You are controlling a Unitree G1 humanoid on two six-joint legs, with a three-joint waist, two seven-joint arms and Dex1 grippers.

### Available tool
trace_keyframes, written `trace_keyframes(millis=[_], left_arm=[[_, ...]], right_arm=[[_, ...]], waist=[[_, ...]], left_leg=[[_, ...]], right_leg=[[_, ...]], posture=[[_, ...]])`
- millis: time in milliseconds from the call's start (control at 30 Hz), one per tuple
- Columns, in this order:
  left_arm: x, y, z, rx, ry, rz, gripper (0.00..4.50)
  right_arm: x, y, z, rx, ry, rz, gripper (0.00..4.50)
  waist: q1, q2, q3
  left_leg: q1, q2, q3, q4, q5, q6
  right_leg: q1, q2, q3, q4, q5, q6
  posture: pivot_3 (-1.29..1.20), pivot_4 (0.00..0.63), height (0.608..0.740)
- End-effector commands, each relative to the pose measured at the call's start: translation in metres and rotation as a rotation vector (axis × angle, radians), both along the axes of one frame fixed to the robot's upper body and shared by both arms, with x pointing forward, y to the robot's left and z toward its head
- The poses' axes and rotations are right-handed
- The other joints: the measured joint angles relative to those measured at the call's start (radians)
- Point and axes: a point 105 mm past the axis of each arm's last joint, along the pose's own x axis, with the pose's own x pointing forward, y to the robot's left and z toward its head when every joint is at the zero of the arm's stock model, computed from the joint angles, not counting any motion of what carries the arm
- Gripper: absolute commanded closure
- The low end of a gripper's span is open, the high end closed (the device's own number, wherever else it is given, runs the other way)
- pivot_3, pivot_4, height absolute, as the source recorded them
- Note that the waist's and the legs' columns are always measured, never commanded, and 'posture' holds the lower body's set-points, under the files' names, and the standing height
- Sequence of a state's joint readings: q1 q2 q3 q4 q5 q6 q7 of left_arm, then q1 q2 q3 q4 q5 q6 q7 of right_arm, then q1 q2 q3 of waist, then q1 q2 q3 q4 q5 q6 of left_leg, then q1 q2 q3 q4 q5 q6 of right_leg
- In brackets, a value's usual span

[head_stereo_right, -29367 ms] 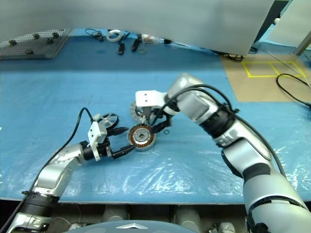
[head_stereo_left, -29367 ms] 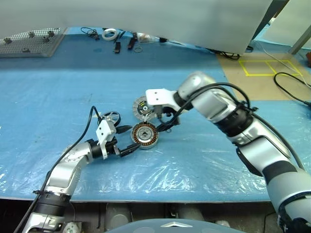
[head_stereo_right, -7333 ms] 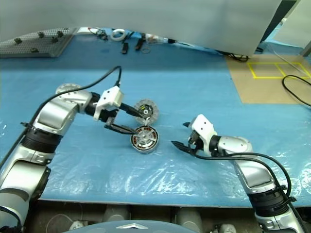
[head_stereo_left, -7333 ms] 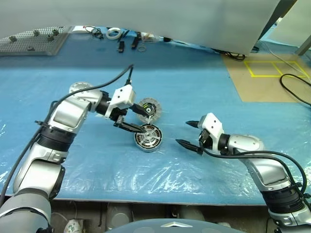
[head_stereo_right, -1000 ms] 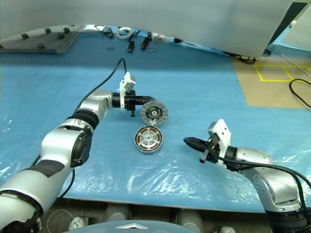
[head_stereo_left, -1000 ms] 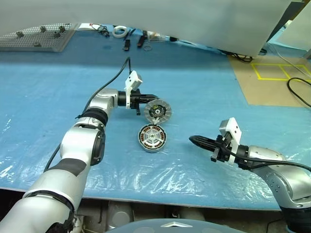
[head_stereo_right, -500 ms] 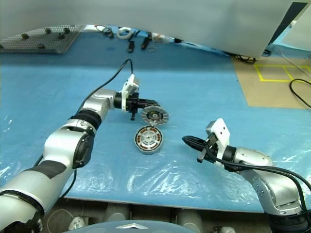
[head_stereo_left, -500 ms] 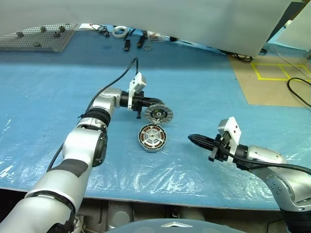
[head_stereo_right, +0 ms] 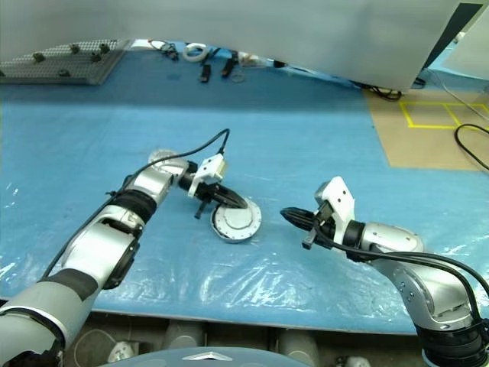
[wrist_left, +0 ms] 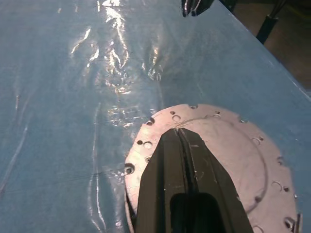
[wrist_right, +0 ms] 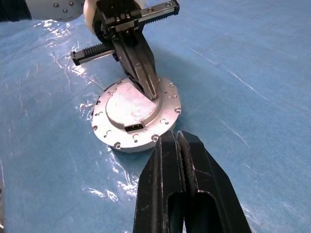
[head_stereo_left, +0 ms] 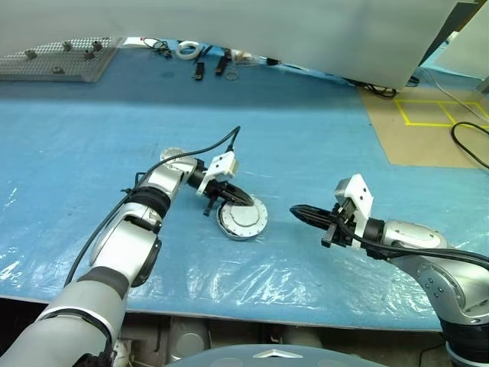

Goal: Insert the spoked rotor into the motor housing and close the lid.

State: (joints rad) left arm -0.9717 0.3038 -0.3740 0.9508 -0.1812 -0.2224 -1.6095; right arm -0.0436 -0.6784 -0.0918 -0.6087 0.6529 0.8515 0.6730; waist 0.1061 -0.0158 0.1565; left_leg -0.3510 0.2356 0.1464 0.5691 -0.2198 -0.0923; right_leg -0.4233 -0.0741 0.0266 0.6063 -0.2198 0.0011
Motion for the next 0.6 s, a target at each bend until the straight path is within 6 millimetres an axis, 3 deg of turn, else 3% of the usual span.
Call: trace_keyframes(millis=[33, 167, 333, 600], left_arm=[[-0.007, -0.003, 0.007, -0.014, -0.014, -0.054, 4.48], [-0.009, 0.002, 0.003, 0.007, -0.002, -0.054, 4.48], [-0.009, 0.003, 0.013, -0.022, -0.003, -0.056, 4.48], [-0.004, 0.013, 0.060, -0.203, -0.028, -0.005, 4.48]], right_arm=[[-0.010, 0.004, 0.008, -0.003, -0.008, 0.045, 4.50], [-0.013, 0.004, 0.005, -0.012, 0.008, 0.047, 4.50], [-0.012, 0.003, -0.001, -0.014, 0.022, 0.046, 4.50], [-0.005, -0.002, -0.005, -0.005, 0.006, 0.062, 4.50]], waist=[[0.001, 0.000, 0.000], [0.001, 0.000, 0.000], [0.000, 0.000, 0.000], [-0.003, 0.000, 0.000]], left_leg=[[0.000, 0.000, 0.000, 0.000, 0.000, 0.000], [0.000, 0.000, 0.000, 0.000, 0.000, 0.000], [0.000, 0.000, 0.000, 0.000, 0.000, 0.000], [0.000, 0.000, 0.001, 0.001, 0.000, 0.000]], right_leg=[[0.000, 0.000, 0.000, 0.000, 0.000, 0.000], [0.000, 0.000, 0.000, 0.000, 0.000, 0.000], [0.000, 0.000, 0.000, 0.001, 0.000, 0.000], [0.000, 0.000, 0.000, 0.001, 0.000, 0.000]], posture=[[0.00, 0.150, 0.740], [0.00, 0.150, 0.740], [0.00, 0.150, 0.740], [0.00, 0.150, 0.740]])
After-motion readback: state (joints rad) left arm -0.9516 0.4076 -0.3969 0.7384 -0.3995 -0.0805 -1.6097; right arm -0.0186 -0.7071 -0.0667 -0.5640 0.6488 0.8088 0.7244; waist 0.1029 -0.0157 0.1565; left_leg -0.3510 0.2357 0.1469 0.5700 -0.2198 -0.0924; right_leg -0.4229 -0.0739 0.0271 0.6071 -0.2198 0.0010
